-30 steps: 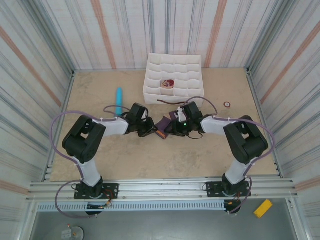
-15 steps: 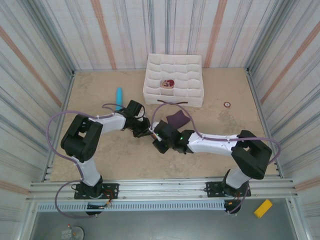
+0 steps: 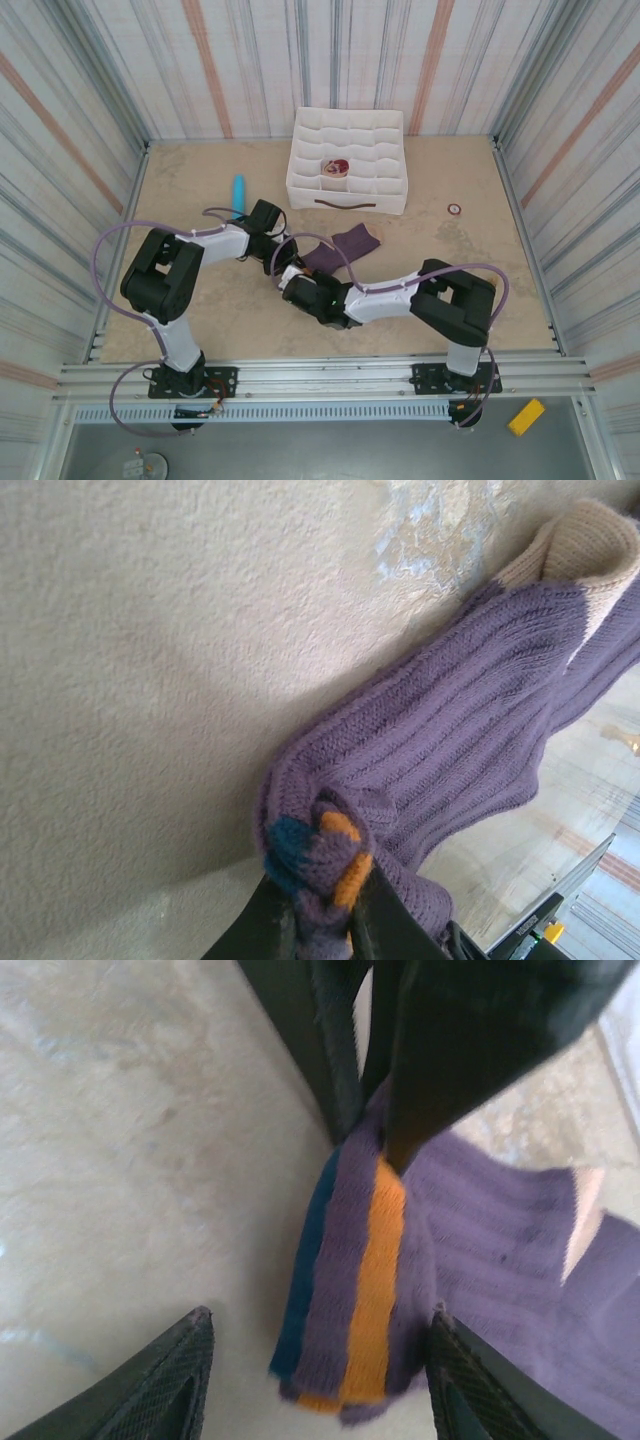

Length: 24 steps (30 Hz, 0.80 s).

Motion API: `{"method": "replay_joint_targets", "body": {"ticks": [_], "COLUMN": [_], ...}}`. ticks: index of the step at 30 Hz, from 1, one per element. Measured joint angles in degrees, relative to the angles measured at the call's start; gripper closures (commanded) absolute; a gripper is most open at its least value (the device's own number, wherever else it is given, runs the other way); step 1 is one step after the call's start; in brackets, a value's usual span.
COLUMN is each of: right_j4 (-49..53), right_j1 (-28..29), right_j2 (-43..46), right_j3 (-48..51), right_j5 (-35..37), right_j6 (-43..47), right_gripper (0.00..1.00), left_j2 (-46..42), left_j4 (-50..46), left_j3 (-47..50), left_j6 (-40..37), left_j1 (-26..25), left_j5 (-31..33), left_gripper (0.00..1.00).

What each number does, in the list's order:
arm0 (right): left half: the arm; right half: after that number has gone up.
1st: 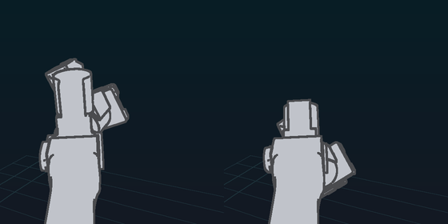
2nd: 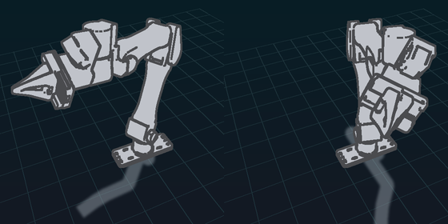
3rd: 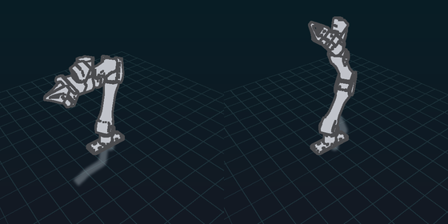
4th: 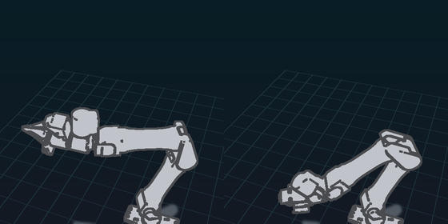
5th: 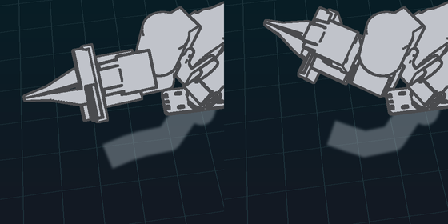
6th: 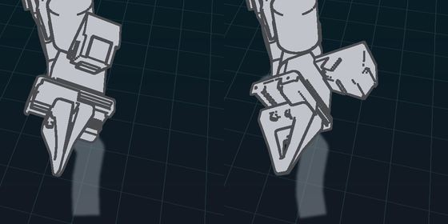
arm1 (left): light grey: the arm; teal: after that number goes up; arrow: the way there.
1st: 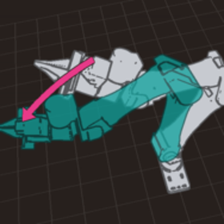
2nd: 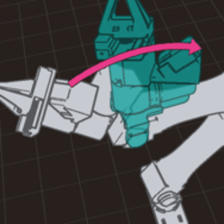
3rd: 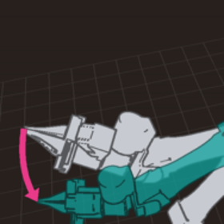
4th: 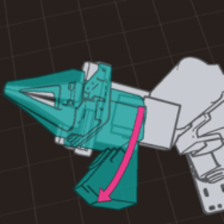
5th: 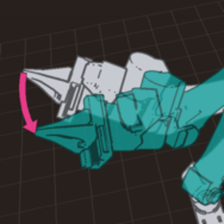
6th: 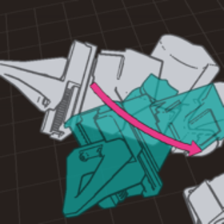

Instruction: Roll the socks

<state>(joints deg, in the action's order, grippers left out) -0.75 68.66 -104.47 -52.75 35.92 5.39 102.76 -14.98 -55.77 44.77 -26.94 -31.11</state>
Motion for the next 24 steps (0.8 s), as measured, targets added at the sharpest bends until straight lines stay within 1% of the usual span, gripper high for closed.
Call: {"method": "replay_joint_targets", "body": {"ticks": [3,5,7,8,10,11,12,14,15,16,18,21,24], "right_j4": [-2.36,-3.58,-4.57,-4.90,-5.16,-5.16,-5.20,-5.27,-5.29,-5.33,-5.60,-5.73,-5.73], "right_j1": [0.00,0.00,0.00,0.00,-0.04,-0.07,-0.13,-0.44,-0.76,-1.11,-1.81,-2.45,-2.84], "right_j2": [-1.97,-2.95,-3.85,-4.15,-4.61,-4.72,-4.74,-4.68,-4.57,-4.35,-3.74,-3.15,-2.99], "right_j3": [-0.81,-1.07,-1.14,-1.16,-1.16,-1.16,-1.16,-1.14,-1.11,-1.03,-0.57,-0.22,-0.20], "right_j5": [2.54,3.61,4.55,4.85,5.05,4.92,4.81,4.04,3.41,2.73,1.27,-0.70,-1.88], "right_j6": [1.18,1.66,2.23,2.36,2.40,2.19,1.92,0.96,0.68,0.20,-0.90,-1.97,-2.73], "right_gripper": [0.49,0.56,0.65,0.69,0.81,0.85,0.89,0.95,0.97,0.98,1.00,1.00,1.00], "left_j2": [0.00,0.02,0.04,0.07,0.07,0.07,0.07,0.07,-0.04,-0.28,-1.03,-1.73,-2.10], "left_j4": [0.00,0.00,0.02,0.04,0.11,0.22,0.31,0.57,0.98,1.46,1.92,2.19,2.58], "left_j3": [0.00,0.00,0.02,0.04,0.13,0.17,0.28,0.50,0.50,0.55,0.79,1.05,1.22], "left_j6": [0.00,0.00,0.00,0.00,0.00,-0.04,0.00,-0.13,-0.39,-0.33,-0.33,-0.15,0.02], "left_j1": [0.00,0.00,0.00,0.02,0.28,0.37,0.37,0.63,0.79,0.92,1.16,1.77,2.29], "left_j5": [-0.42,-0.50,-0.68,-0.76,-0.87,-0.90,-0.90,-1.44,-1.90,-2.29,-2.21,-1.77,-1.27], "left_gripper": [0.96,1.00,0.99,0.95,0.82,0.77,0.70,0.51,0.44,0.39,0.33,0.28,0.27]}}
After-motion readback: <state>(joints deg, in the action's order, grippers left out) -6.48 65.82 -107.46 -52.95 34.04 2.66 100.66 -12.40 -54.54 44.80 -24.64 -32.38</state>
